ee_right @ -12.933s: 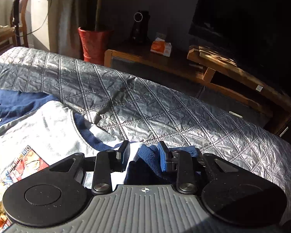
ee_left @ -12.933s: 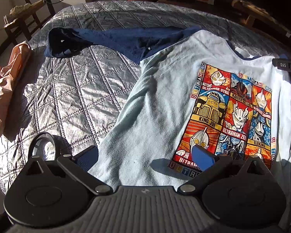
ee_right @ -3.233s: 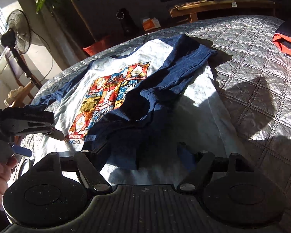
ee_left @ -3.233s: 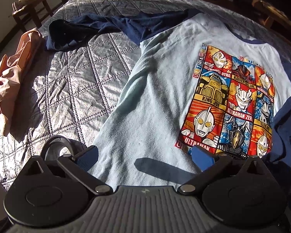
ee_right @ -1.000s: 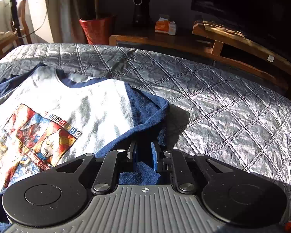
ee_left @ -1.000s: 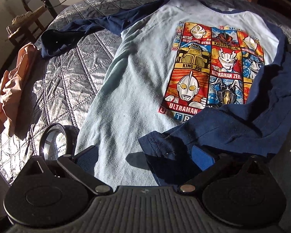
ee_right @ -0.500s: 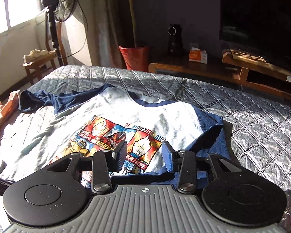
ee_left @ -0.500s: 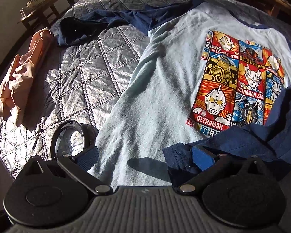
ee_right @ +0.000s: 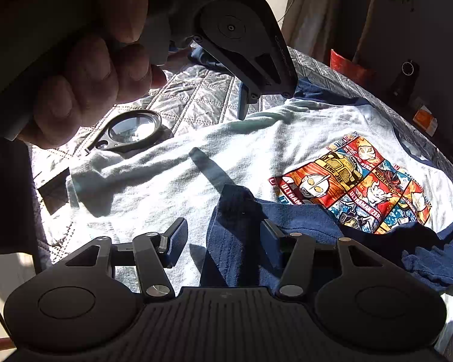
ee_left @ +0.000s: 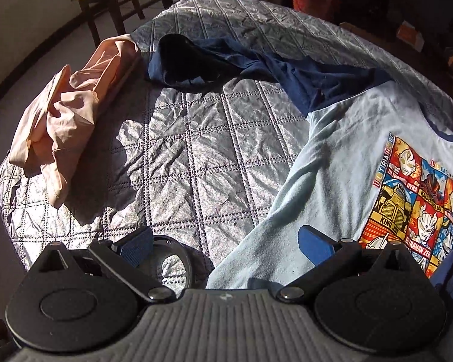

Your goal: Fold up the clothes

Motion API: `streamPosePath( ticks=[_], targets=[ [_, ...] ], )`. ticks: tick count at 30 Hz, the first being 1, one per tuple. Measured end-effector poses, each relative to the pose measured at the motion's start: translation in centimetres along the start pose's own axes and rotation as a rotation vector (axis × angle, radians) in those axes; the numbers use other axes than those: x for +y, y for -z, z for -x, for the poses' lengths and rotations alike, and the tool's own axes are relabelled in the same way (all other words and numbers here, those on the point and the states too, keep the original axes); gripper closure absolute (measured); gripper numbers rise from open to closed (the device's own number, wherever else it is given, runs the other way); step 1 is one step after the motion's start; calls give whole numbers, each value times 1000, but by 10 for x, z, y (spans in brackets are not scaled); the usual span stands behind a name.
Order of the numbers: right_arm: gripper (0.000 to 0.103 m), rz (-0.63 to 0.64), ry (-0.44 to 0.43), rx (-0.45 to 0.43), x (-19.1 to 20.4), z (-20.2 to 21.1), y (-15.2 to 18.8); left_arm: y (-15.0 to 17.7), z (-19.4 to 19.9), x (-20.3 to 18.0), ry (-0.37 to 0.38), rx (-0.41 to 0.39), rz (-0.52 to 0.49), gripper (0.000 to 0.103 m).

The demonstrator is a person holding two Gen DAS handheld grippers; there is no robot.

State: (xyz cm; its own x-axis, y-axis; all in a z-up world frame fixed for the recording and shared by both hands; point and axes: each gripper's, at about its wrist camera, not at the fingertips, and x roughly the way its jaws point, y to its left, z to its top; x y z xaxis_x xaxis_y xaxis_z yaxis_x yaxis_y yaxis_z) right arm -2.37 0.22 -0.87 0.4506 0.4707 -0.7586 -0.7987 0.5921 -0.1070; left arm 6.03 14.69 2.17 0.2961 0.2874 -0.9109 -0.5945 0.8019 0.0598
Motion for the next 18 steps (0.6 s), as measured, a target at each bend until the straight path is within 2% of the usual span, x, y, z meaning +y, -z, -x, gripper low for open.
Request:
streamPosePath(
  ticks=[1, 2, 4, 8, 11, 15, 17, 18],
  targets=[
    [55, -3, -12, -16, -1, -3, 1, 0, 0, 0, 1, 2, -2, 1],
    [74, -13, -10, -15, -2, -2, 1, 0, -1, 1, 5, 4, -1, 1],
    [100, -33, -5, -15, -4, -1, 0, 0, 0, 3, 13, 7, 8, 1],
    [100, -103, -17, -80, -10, 15, -9, -2, 1, 8, 19, 1, 23, 1],
    [100, -68, -81, -174, -2, 37, -16, -2, 0, 10, 21, 6, 34, 1],
    [96, -55, -120, -111, 1, 32, -8, 0, 0, 7, 30, 9, 30, 1],
    [85, -49, -140, -80, 3, 30, -4, 3, 0, 2, 36, 11, 12, 1],
    [82, -47, -150, -64, 4, 29, -2, 5, 0, -2, 39, 15, -2, 1]
  ],
)
